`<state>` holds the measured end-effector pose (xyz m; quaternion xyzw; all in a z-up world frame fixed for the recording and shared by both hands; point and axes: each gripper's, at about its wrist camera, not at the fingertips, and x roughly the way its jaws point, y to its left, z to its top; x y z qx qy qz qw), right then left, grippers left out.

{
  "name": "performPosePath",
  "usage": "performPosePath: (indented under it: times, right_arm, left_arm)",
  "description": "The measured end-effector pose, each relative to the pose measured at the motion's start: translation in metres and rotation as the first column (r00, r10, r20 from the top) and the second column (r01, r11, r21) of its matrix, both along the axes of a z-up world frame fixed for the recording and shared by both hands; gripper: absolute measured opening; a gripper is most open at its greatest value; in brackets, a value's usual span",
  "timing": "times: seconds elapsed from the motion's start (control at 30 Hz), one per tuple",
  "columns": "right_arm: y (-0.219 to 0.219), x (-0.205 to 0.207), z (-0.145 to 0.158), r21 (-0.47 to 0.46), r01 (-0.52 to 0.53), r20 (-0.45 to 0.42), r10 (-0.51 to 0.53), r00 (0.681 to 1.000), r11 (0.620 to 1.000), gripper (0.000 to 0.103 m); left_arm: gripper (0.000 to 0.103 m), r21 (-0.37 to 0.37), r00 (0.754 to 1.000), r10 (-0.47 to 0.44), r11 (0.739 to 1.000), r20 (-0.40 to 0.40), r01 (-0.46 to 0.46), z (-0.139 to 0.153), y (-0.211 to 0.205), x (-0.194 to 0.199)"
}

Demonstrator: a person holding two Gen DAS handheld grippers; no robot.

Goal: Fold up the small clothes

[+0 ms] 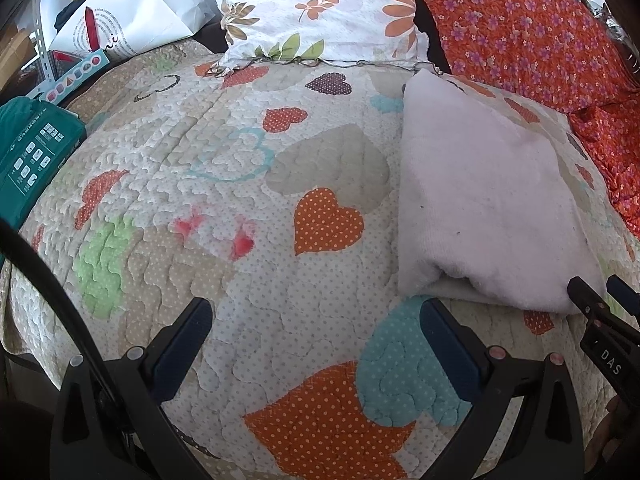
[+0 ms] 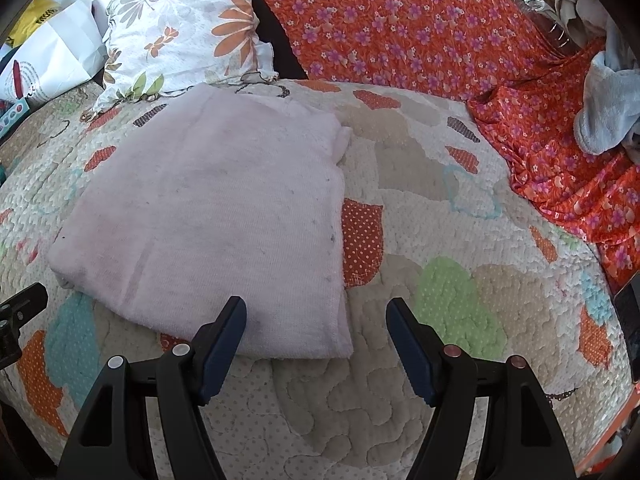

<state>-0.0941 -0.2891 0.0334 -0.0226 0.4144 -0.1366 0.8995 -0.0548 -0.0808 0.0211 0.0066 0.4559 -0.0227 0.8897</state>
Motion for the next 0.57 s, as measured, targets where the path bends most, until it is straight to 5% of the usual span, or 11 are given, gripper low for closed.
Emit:
performPosePath:
  times: [0.57]
  right_arm:
    - [0.0055,-0.0006,0.0006,-0.006,-0.004,0.007,0.004,1.0,1.0,0.077]
  left_arm:
    - [0.103,-0.017,1.0,0.01,1.0,-0.004,-0.01,-0.0012,0.0016,-0.0002]
